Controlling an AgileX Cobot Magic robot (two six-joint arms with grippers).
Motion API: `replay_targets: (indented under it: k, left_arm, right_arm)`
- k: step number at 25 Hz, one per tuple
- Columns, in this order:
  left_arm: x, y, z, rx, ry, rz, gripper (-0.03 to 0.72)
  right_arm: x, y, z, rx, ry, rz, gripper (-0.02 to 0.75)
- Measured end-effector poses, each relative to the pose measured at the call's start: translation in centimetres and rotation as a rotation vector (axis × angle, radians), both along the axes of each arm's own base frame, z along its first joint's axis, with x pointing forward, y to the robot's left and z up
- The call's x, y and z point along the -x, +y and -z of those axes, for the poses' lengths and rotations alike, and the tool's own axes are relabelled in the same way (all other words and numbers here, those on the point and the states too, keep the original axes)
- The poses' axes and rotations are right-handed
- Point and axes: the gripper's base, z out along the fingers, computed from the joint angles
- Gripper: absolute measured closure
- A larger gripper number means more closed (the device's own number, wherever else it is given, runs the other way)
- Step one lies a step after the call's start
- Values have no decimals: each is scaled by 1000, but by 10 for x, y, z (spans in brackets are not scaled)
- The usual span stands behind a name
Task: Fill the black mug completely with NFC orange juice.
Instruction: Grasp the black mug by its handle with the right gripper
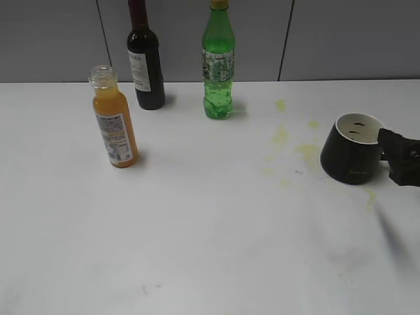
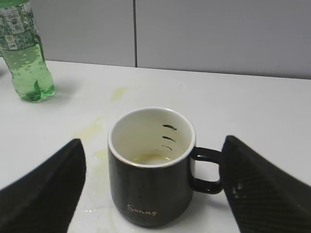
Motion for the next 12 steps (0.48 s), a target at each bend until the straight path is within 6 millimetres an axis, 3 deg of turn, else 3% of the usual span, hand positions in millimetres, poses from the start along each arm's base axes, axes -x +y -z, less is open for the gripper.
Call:
replay_targets:
  k: [8, 12]
  left_arm:
    - [0, 0, 0, 0, 0, 0, 449]
    - [0, 0, 0, 0, 0, 0, 449]
  right_arm:
    - [-5, -4, 15, 57, 41, 18, 91]
    - [-8, -20, 22, 55, 26, 92, 101]
